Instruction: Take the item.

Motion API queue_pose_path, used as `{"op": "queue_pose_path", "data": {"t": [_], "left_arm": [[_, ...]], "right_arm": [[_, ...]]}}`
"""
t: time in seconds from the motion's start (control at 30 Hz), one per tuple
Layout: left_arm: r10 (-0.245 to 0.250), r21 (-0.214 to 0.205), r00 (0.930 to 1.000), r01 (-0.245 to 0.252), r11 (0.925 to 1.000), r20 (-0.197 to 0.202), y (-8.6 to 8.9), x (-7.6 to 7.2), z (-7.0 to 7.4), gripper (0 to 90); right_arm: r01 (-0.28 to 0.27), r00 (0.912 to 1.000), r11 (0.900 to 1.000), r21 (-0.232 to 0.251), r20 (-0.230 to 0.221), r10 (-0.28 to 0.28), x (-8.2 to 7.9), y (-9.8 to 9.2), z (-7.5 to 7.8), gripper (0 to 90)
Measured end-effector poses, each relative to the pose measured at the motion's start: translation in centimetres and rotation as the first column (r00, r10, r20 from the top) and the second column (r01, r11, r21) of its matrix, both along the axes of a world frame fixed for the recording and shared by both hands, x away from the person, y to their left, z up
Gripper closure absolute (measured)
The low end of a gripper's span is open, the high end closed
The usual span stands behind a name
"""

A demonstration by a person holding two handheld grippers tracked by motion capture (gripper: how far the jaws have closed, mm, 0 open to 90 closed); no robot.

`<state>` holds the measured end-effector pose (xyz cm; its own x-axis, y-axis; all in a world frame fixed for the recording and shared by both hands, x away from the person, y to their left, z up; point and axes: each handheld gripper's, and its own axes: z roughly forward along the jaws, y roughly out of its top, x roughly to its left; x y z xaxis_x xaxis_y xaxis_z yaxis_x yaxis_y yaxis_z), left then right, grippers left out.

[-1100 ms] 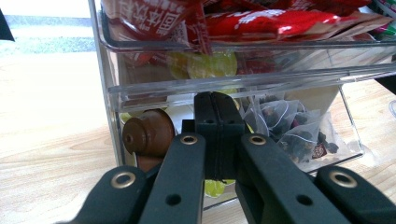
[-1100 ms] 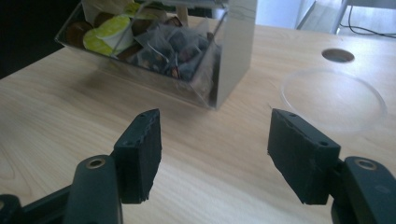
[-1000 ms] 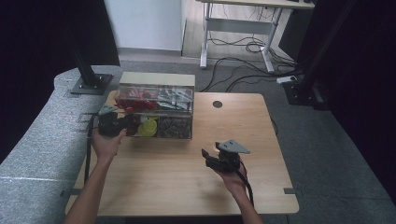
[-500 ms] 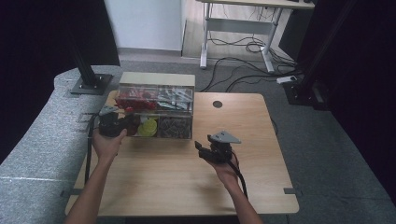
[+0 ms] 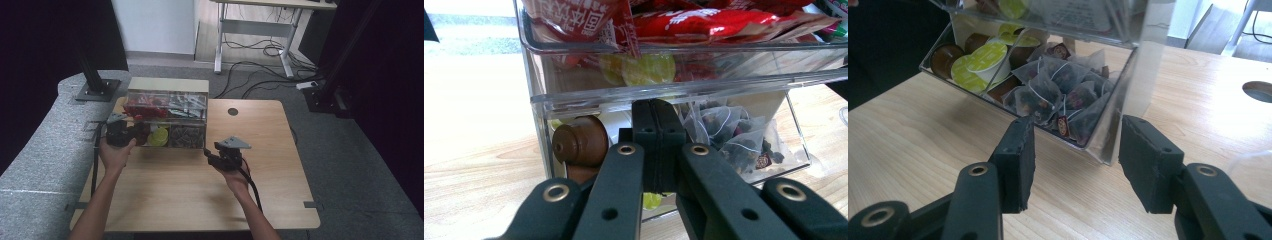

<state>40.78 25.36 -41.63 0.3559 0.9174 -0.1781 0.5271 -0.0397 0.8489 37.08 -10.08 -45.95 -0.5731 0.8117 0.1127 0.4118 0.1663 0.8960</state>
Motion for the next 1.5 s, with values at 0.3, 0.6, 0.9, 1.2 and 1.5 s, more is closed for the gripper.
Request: {"op": "queue_pose_path", "data": {"t": [0.3,0.6,0.9,1.2,1.5], "left_arm": [[0.0,0.001,1.0,0.0,1.0,-0.001,0.0,0.0,0.0,90.0],[0.001,-0.002,1.0,-0.001,1.0,-0.001,-0.1,0.0,-0.1,89.9],[0.001,-0.002,1.0,-0.001,1.0,-0.002,-0.1,0.0,-0.1,89.9],[-0.002,0.002,1.0,0.002,1.0,-0.004,-0.3,0.0,0.0,89.9],[-0.005,0.011,1.0,0.005,0.9999,-0.002,-0.4,0.0,0.0,89.9]], "right_arm": [[-0.027,0.9996,0.9995,-0.016,-0.011,0.026,1.0,1.3,-0.3,50.7],[-0.042,0.9991,0.999,0.013,-0.006,0.043,1.5,1.8,-0.1,55.2],[-0.059,0.9981,0.9983,-0.003,-0.02,0.059,1.9,2.4,-0.2,55.9],[-0.064,0.9978,0.9978,-0.017,-0.019,0.064,2.6,3.1,-0.2,56.3],[-0.062,0.9979,0.9979,-0.018,-0.019,0.062,3.2,3.6,0.0,58.3]]}}
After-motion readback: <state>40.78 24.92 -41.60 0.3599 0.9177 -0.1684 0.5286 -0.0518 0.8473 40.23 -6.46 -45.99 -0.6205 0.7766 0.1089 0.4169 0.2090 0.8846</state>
